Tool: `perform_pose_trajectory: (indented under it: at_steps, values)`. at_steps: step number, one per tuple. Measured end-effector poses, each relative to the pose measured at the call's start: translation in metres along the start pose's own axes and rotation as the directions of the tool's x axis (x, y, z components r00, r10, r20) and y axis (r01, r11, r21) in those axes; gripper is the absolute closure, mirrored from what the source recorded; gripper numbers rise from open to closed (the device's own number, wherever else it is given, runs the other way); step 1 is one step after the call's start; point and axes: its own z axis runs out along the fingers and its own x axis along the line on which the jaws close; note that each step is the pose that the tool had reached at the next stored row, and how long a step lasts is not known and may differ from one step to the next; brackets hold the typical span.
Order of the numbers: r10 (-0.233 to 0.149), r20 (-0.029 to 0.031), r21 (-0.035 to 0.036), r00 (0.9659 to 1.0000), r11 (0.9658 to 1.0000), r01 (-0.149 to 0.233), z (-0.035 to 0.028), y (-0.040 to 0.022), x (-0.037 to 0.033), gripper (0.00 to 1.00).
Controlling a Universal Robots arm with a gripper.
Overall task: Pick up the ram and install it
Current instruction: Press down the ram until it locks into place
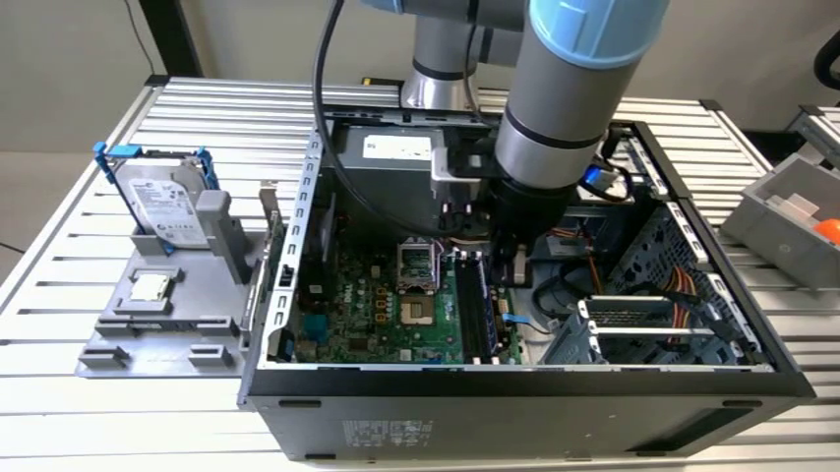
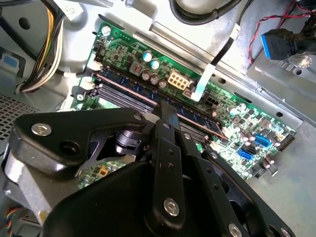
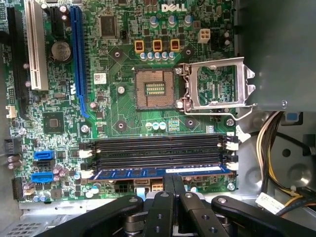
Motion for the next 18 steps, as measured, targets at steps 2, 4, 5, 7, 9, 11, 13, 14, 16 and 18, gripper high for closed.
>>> perform_pose_trajectory:
  at_steps: [2,4,5,7,9,11,13,14,16,18]
  values:
    - [0.0,0.0,-0.0006,1.0,1.0,0.0,0.0017,0.0,0.0001,1.0]
    - [0.0,-0.0001,-0.0017,1.0,1.0,0.0,0.0037,0.0,0.0004,1.0]
    - [0.0,-0.0002,-0.0022,1.0,1.0,0.0,0.0047,0.0,0.0006,1.0]
    - [0.0,-0.0004,-0.0031,1.0,1.0,0.0,0.0063,-0.0001,0.0018,1.0]
    - [0.0,-0.0004,-0.0049,1.0,1.0,0.0,0.008,-0.0004,0.0054,1.0]
    - [0.0,-0.0006,-0.0063,1.0,1.0,0.0,0.0094,-0.0005,0.0072,1.0]
    - [0.0,-0.0006,-0.0077,1.0,1.0,0.0,0.0112,-0.0006,0.0086,1.0]
    - [0.0,-0.0005,-0.0084,1.0,1.0,0.0,0.0122,-0.0006,0.0091,1.0]
    - [0.0,-0.0005,-0.0097,1.0,1.0,0.0,0.0135,-0.0006,0.0099,1.0]
    - [0.0,-0.0008,-0.0101,1.0,0.9999,0.0,0.0135,-0.0006,0.01,1.0]
